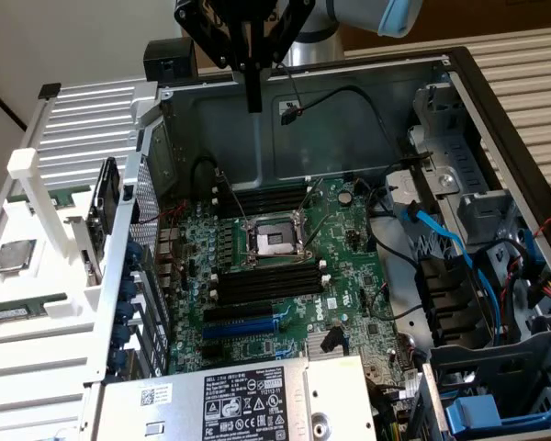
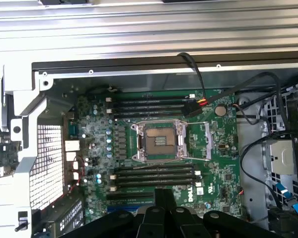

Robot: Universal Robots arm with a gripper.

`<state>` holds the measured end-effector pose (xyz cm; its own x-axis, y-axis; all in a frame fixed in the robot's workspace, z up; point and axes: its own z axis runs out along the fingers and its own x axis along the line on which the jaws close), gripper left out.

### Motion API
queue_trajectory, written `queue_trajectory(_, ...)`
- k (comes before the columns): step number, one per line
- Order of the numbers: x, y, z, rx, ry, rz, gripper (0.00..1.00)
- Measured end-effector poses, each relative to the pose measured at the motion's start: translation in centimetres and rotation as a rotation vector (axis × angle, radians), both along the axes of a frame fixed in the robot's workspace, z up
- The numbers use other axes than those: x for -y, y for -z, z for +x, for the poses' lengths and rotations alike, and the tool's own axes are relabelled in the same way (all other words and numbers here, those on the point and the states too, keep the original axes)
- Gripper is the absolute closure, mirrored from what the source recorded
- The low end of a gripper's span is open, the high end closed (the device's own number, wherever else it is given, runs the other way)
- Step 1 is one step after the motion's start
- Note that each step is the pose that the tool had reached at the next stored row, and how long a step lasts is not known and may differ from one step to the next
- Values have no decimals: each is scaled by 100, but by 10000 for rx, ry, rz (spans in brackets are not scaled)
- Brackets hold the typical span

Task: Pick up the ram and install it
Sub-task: 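Reach for the ram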

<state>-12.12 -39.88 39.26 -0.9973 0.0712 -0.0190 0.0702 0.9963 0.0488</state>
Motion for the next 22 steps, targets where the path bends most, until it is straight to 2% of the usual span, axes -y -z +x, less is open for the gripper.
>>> queue_trajectory(3, 0, -1, -15, 13, 12, -2, 90)
queue_trajectory(6, 0, 0, -90, 23, 19, -1, 90)
queue_trajectory(22, 0, 0, -767, 24, 20, 0, 90)
